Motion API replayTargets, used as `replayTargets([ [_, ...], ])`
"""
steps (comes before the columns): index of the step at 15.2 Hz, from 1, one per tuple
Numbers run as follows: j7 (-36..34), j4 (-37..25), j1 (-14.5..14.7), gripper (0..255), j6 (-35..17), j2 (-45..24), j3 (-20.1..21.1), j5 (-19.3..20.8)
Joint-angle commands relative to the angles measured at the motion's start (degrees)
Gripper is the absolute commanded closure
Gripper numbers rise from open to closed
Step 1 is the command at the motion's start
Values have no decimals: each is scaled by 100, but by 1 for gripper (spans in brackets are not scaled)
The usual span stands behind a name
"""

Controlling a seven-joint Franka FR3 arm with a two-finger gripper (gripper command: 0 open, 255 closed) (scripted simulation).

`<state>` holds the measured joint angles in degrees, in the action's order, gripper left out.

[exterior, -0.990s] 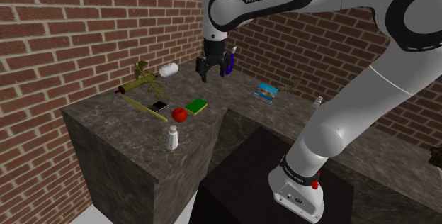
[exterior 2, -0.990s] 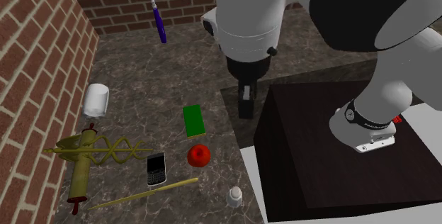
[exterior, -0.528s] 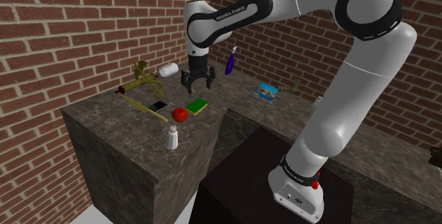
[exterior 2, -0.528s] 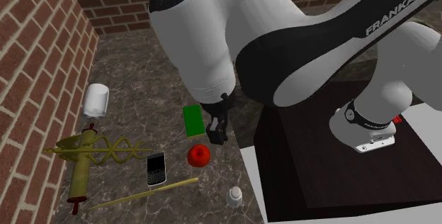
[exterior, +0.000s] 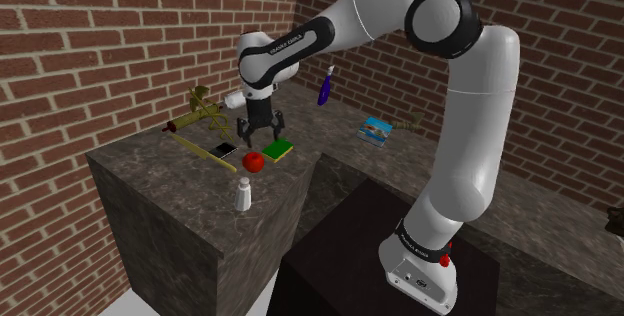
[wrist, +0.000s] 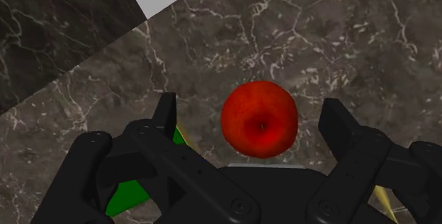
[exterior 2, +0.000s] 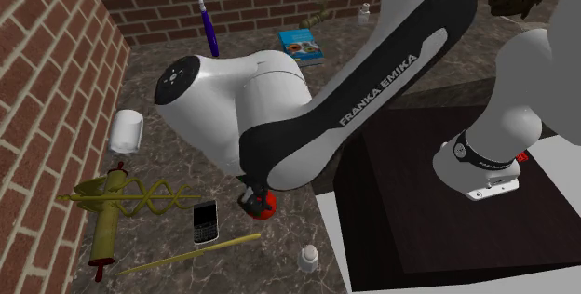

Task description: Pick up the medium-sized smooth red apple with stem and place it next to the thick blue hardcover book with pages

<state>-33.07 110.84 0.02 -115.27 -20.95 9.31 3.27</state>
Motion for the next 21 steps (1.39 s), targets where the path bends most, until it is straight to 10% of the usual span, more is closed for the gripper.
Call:
replayTargets([
  [1,-120,-379,21,0,-8,-489,-35,-15],
  [20,-314,-684,78,0,-502,-1440,-107,-31],
  [21,-314,-684,78,255,-502,-1440,-107,-31],
])
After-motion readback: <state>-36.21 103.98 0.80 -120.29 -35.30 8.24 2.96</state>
